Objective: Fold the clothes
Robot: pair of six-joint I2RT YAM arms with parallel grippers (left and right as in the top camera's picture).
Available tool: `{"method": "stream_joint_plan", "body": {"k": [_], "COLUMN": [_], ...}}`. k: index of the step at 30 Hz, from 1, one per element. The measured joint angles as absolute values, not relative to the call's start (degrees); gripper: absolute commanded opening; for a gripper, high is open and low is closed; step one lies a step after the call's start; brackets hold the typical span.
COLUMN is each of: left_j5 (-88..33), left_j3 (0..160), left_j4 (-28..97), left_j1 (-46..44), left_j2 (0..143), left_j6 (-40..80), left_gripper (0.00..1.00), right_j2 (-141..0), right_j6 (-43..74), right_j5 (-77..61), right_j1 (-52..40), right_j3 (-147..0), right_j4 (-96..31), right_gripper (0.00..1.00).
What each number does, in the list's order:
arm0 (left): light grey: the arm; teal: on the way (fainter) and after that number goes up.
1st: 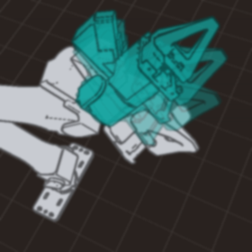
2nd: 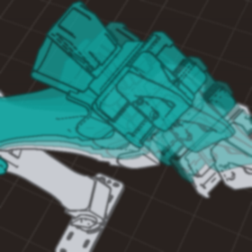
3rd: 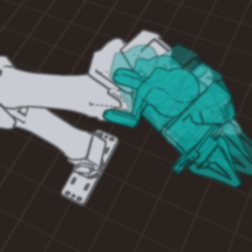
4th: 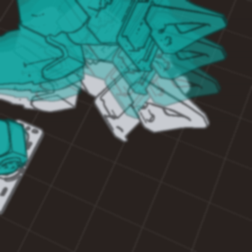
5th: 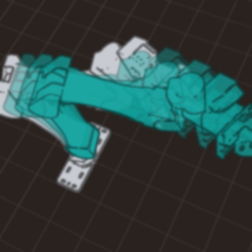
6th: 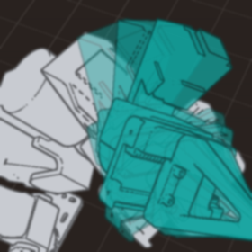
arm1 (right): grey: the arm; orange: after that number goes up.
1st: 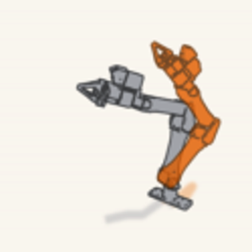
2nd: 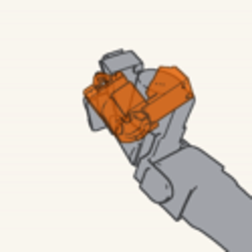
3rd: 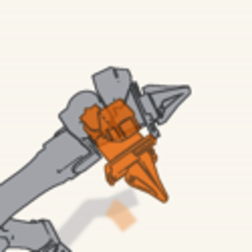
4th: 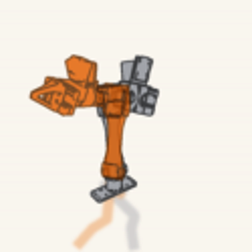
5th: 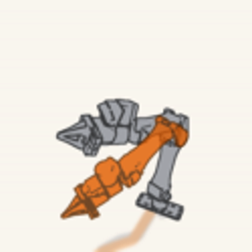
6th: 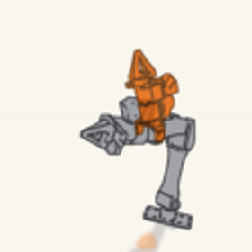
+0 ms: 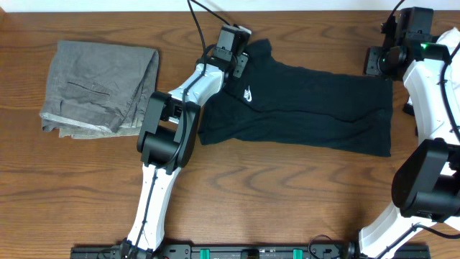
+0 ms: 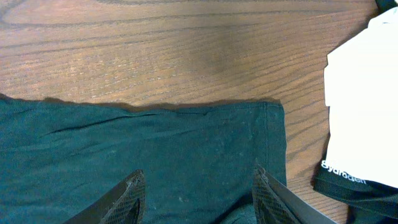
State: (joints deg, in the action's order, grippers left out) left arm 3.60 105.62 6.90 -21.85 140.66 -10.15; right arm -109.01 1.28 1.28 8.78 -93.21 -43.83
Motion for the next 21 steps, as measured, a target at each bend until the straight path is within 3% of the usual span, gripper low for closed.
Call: {"method": "stream_joint_plan", "body": {"k": [8, 21], "left_j5": [13.56, 15.75], "left_j3": [106.56, 105.97], "left_j4": [10.96, 12.03], "left_j1": [-21.52, -20.99], "left_j2": [140.64, 137.14], "left_j6": [-5.93, -1.43], "left_gripper": [0.53, 0.54], "right_j2": [-109.01, -109.01], "right_j6": [1.28, 1.28], "right_j5": [1.28, 1.28], "right_j1": [8.78, 8.78], "right_j3": [-93.19, -93.19], "right_j4": [-43.90, -43.62], "right_gripper": [0.55, 0.56]}}
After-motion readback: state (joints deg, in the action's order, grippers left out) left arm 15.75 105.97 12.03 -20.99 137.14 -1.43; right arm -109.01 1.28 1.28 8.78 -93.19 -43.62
